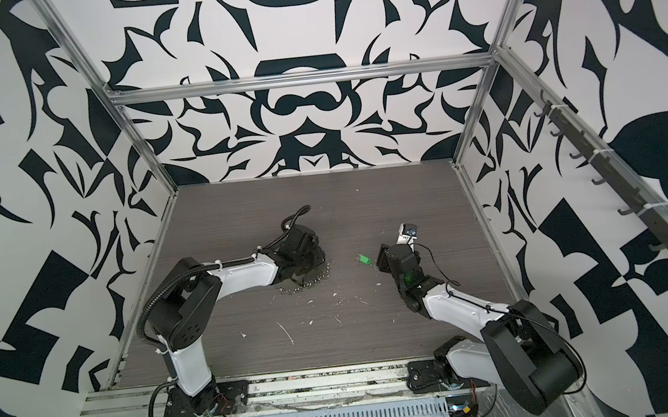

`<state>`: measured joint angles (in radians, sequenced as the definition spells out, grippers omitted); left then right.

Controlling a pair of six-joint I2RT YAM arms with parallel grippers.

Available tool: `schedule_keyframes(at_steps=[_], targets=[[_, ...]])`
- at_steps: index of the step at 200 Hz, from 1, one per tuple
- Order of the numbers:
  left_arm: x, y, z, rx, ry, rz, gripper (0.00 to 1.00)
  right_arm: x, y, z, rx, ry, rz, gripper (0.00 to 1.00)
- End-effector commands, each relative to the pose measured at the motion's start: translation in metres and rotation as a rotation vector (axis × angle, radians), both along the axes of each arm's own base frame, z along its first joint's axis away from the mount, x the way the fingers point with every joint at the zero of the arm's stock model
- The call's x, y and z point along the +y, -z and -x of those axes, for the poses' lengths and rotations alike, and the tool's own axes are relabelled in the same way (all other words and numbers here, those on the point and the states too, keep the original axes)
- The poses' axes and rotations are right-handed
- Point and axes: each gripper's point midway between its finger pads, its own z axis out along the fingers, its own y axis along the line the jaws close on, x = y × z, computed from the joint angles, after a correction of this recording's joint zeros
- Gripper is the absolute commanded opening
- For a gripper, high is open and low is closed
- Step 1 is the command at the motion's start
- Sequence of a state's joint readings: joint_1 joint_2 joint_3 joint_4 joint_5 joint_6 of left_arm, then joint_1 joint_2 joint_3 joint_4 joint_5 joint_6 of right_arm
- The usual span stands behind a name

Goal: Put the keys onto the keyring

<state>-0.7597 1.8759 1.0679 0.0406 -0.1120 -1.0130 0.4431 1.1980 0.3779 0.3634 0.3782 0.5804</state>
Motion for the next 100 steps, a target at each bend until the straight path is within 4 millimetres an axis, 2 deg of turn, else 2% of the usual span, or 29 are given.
schedule_keyframes(at_steps=[1, 100], targets=[[0.0004, 0.0048, -0.0005, 0.005, -0.003, -0.024, 0.34, -0.0006, -0.0114, -0.0024, -0.042, 0.016, -0.020, 0.67], [-0.0074, 0.0143, -0.0021, 0.017, 0.027, -0.087, 0.32, -0.0009, -0.0121, -0.0020, -0.044, 0.017, -0.020, 0.61]])
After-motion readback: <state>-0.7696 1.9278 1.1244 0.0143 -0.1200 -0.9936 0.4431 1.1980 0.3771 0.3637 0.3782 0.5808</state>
